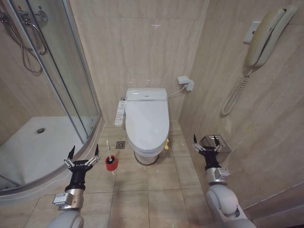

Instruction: Open the toilet lid, clean the toilet bowl with a toilet brush, close the toilet lid, and flush.

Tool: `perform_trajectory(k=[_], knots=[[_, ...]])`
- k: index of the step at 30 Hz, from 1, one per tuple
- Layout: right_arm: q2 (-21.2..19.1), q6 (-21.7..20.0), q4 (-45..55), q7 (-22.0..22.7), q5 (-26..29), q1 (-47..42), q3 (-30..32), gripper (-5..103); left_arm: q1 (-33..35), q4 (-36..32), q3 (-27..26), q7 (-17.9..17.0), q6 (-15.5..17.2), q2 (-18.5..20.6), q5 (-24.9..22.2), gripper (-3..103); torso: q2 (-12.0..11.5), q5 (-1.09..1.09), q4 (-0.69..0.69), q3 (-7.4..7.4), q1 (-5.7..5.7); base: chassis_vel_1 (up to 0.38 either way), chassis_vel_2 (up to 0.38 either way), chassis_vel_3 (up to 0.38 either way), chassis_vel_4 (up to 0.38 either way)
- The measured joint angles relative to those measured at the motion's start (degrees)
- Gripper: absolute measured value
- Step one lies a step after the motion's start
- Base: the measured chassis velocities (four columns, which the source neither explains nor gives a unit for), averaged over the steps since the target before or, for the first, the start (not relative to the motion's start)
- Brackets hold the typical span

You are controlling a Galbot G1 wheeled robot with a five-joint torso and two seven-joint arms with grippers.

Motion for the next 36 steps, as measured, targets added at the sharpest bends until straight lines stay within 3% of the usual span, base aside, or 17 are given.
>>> perform_trajectory(k=[36], knots=[[0.0,0.0,0.0,0.0,0.0,0.0,0.0,100,0.0,0.0,0.0,0.0,0.0,0.0,0.0,100,0.0,0.0,0.0,0.0,-0.01,0.007,-0.009,-0.008,0.011]])
